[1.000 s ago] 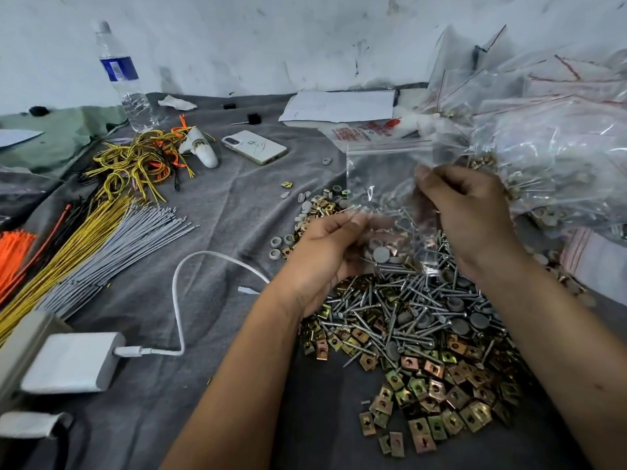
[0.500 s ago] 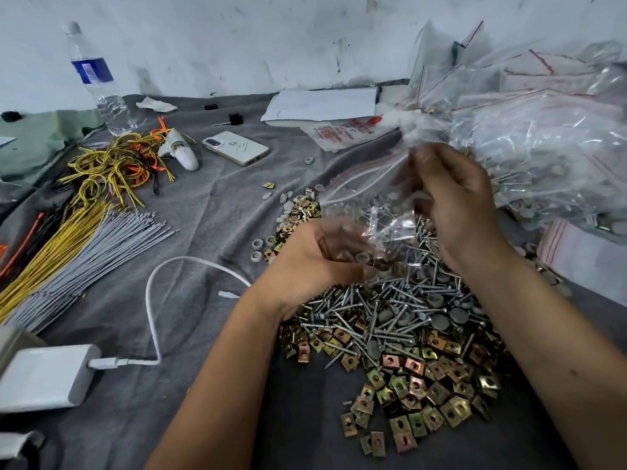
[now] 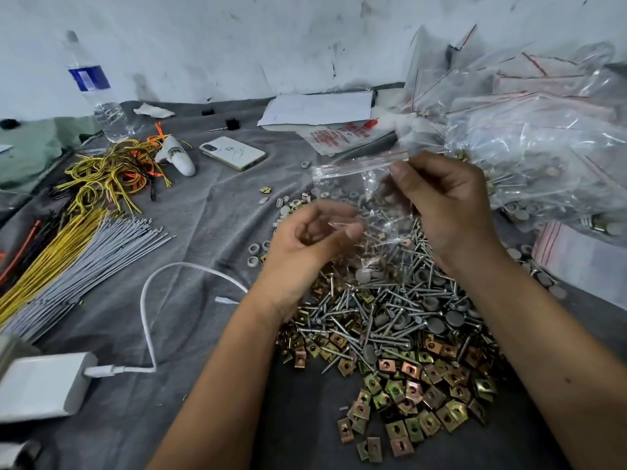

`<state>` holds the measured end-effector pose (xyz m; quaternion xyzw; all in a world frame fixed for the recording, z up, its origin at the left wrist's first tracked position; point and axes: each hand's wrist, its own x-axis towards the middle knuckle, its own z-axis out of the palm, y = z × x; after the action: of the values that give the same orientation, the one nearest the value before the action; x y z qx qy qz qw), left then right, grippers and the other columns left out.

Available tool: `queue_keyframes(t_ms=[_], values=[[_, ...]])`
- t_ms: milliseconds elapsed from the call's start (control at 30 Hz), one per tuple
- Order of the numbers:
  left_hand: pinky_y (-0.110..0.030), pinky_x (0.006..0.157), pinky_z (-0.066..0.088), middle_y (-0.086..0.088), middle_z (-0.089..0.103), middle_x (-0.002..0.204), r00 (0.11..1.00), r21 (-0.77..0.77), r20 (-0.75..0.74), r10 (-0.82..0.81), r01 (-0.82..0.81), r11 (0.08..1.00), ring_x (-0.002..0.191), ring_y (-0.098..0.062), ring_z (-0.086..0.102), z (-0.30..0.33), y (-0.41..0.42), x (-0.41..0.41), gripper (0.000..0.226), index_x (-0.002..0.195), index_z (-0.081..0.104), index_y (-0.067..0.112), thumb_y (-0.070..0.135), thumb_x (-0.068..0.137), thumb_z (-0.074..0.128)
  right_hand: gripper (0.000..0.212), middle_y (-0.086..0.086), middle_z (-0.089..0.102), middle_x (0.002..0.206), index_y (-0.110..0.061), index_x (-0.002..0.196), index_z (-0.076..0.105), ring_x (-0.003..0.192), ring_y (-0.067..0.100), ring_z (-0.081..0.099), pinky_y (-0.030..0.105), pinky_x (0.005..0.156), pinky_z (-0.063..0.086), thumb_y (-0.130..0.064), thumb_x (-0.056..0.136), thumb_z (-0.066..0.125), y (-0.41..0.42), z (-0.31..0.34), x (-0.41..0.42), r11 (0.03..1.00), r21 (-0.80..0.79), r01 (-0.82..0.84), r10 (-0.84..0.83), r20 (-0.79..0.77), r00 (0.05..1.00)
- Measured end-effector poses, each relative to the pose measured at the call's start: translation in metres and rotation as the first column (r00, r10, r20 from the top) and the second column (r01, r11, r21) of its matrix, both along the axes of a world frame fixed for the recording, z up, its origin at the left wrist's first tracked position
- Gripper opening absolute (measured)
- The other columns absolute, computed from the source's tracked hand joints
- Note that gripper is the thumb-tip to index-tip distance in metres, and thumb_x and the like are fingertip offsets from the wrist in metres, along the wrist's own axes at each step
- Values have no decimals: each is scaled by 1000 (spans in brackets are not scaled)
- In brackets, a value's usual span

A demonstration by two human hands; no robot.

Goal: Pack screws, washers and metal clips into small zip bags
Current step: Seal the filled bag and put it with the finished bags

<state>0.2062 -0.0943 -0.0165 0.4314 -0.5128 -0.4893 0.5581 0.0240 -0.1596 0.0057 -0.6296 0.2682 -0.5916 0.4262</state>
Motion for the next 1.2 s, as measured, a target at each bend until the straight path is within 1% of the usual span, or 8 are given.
queue_keyframes(t_ms=[67, 133, 233, 300, 367, 533, 700, 1200], values=[[-52, 93, 54, -15, 77, 108, 995, -33, -56, 80, -82, 996, 97, -33, 71, -1, -2, 0, 18, 106, 71, 13, 19, 89, 71, 11, 1, 75, 79, -31, 91, 77, 75, 20, 68, 31, 65, 54, -21, 93, 71, -1, -1, 0, 1000, 8, 1, -1, 19, 1000], [-49, 86, 56, -13, 77, 102, 992, -51, -67, 109, -113, 992, 92, -30, 72, -3, -3, 1, 13, 104, 72, 10, 17, 94, 67, 15, 0, 74, 77, -34, 92, 77, 71, 27, 63, 34, 61, 51, -21, 93, 71, -1, -1, 0, 1000, -6, -3, 3, 29, 1000], [-26, 69, 58, -12, 79, 92, 989, -63, -22, 148, -149, 987, 82, -20, 74, -4, -4, 1, 10, 95, 76, 11, 7, 98, 66, 15, 0, 74, 77, -26, 95, 75, 65, 18, 62, 20, 55, 47, -13, 95, 69, -1, 0, 0, 998, -63, -13, 14, 14, 1000], [-24, 67, 58, -14, 79, 91, 981, -56, 36, 193, -190, 980, 81, -19, 74, -4, -5, -1, 7, 95, 75, 6, 6, 95, 69, 9, 2, 74, 80, -18, 98, 74, 67, 7, 66, 14, 59, 48, -11, 95, 70, -1, -1, 1, 996, -90, -2, -1, -35, 999], [-29, 74, 59, -10, 79, 92, 963, -88, 114, 244, -235, 968, 85, -18, 74, -6, -5, -1, 7, 98, 76, 9, 7, 92, 74, 7, 3, 74, 83, -15, 100, 74, 68, 2, 64, 14, 61, 48, -12, 94, 71, -1, -3, 0, 994, -105, 33, -43, -92, 995], [-38, 99, 55, 5, 59, 130, 788, -355, 345, 510, -393, 848, 123, -8, 57, -4, -1, 5, 54, 133, 60, 25, 38, 85, 83, 9, -7, 68, 89, -19, 98, 73, 79, 3, 62, 18, 70, 50, -14, 90, 75, 0, -5, 2, 945, -314, 91, -200, -336, 920], [-47, 103, 45, -1, 60, 118, 655, -567, 478, 585, -279, 775, 121, -21, 55, -6, -4, 5, 16, 99, 78, 15, 23, 86, 84, 12, 0, 72, 92, -9, 95, 79, 84, 11, 66, 19, 74, 49, -17, 86, 79, 4, -9, 10, 892, -451, 23, -258, -466, 846], [-36, 97, 44, 4, 66, 111, 701, -526, 475, 533, -259, 810, 114, -19, 59, -6, -5, 1, 6, 85, 76, 16, 16, 86, 83, 7, -2, 73, 91, -9, 93, 80, 89, 10, 67, 23, 81, 51, -13, 87, 80, 4, -8, 8, 835, -550, -24, -288, -475, 832]])
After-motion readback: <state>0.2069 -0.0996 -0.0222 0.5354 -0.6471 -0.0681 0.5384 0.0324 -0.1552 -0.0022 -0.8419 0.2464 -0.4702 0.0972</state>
